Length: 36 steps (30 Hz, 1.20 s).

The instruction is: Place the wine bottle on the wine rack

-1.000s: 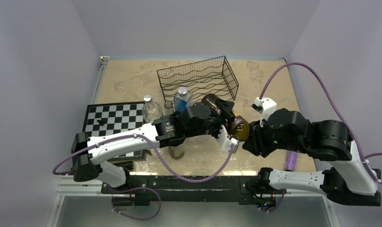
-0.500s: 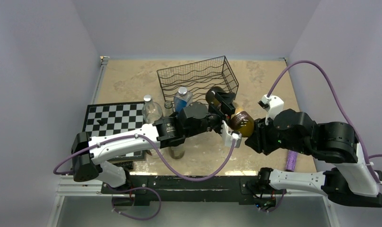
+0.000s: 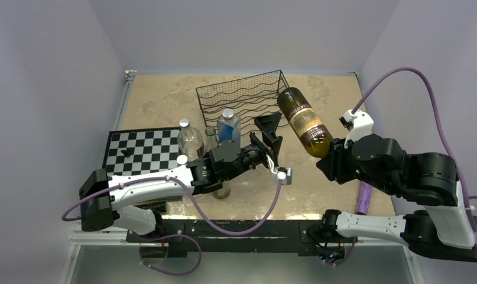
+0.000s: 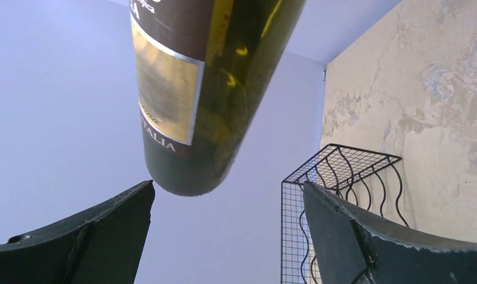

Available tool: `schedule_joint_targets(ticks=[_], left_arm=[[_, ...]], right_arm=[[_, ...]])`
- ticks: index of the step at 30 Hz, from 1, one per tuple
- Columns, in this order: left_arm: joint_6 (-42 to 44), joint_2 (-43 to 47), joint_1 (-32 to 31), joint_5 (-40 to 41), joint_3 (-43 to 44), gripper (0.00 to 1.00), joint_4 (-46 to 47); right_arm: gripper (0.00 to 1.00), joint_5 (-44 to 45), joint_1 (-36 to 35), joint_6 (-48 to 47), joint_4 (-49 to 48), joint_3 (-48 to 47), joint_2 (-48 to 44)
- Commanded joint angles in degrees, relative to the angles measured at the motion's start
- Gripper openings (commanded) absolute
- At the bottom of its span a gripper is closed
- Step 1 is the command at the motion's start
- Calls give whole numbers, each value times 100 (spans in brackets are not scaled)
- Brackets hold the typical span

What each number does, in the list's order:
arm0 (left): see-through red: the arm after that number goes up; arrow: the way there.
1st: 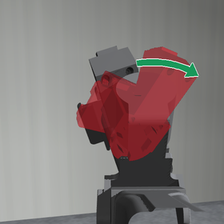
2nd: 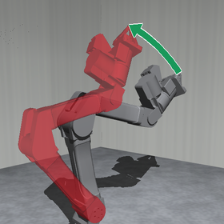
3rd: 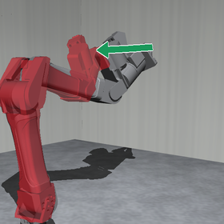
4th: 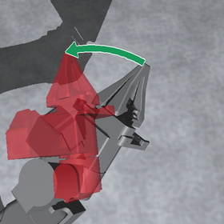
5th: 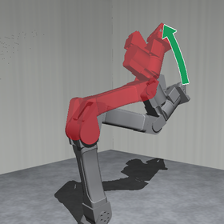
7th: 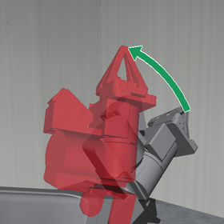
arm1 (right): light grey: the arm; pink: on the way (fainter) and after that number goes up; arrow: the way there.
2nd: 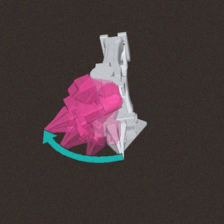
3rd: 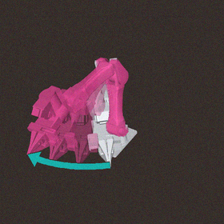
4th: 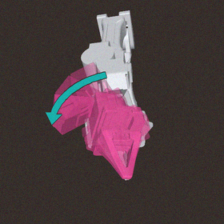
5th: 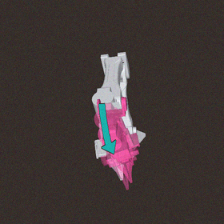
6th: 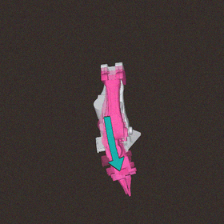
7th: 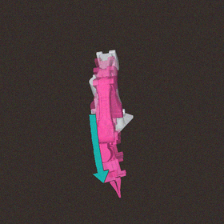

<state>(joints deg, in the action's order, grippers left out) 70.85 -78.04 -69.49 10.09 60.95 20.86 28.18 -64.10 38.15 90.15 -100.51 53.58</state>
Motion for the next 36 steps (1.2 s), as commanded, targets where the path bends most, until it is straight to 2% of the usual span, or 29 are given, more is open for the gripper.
schedule_joint_targets(ticks=[1, 5, 9, 14, 18, 24, 28, 36], left_arm=[[-97, 280, -7, 200, -159, 99, 962], [-1724, 557, -3, 645, 760, 99, -409], [-3206, 909, 6, 958, 1449, 99, -1484], [-4289, 1516, 32, 1250, 1805, 99, -2198], [-5107, 1617, 97, 2264, 2364, 99, -3221], [-6362, 2164, 111, 2157, 2258, 99, -4257], [-6983, 2580, 112, 2025, 2173, 99, -4659], [-7569, 3162, 120, 1953, 1668, 99, -4966]], right_arm=[[0, 725, 94, -60, -875, 21, 6], [0, 737, 284, -54, -1170, 797, -181], [0, 182, 721, -138, -1882, 1844, -516], [0, -494, 1144, -474, -3031, 3102, -818], [0, -714, 1223, -549, -3654, 3700, -768], [0, -1041, 1233, -441, -4520, 4563, -618], [0, -986, 1233, -335, -4762, 4827, -404], [0, -688, 1452, -168, -5442, 5475, -226]])
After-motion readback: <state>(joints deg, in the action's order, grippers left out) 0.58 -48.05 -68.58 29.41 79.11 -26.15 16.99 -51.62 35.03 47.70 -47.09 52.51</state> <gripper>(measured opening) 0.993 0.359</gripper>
